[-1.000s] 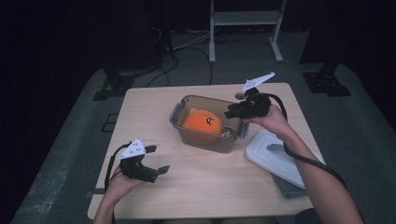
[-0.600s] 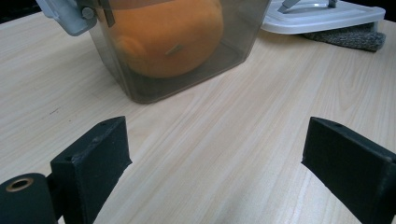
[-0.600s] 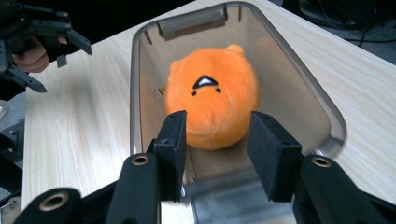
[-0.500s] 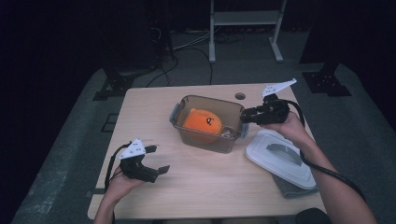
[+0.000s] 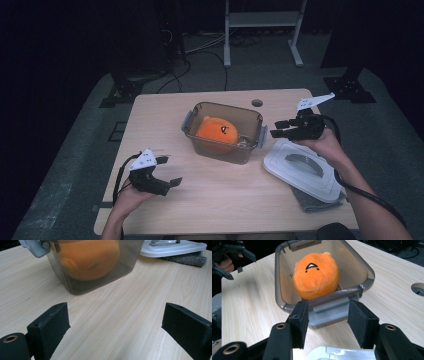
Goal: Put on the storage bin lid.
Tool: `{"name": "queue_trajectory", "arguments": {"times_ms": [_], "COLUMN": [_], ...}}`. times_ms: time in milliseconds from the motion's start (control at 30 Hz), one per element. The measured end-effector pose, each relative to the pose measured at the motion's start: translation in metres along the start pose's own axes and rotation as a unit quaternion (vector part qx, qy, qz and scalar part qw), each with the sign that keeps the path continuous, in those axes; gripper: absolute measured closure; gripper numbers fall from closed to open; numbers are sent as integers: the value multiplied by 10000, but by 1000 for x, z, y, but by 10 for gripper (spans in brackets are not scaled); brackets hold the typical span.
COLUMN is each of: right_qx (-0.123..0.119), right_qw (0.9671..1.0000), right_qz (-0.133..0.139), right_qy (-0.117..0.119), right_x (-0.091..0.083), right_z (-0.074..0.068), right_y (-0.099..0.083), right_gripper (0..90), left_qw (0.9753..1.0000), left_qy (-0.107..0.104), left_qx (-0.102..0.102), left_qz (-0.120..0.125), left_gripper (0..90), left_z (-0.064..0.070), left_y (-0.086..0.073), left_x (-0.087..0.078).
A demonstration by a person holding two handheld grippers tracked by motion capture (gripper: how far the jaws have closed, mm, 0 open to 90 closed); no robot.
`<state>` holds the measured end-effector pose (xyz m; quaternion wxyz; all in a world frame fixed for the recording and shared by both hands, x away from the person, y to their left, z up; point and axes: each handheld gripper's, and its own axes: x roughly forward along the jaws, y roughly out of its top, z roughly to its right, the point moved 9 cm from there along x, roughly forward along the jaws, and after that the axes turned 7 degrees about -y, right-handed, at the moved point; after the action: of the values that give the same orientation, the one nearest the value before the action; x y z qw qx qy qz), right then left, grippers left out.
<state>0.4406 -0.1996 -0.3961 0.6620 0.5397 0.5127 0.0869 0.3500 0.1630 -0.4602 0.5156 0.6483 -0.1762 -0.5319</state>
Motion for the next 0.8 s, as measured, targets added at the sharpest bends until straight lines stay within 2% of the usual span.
{"name": "queue_trajectory", "arguments": {"times_ms": [333, 800], "right_qx": [146, 312], "right_qw": [9999, 9992], "right_qz": [23, -124], "right_qy": [-65, -209], "right_x": [-5, -9], "right_z": [7, 18], "right_y": [-21, -54], "right_gripper": [435, 381], "left_qw": [10000, 10000], "left_qy": [14, 28], "left_qx": [-22, -44], "left_qz": [0, -16], "left_gripper": [57, 47], "left_z": [-1, -1], "left_y": [0, -1], "left_x": [0, 0]}}
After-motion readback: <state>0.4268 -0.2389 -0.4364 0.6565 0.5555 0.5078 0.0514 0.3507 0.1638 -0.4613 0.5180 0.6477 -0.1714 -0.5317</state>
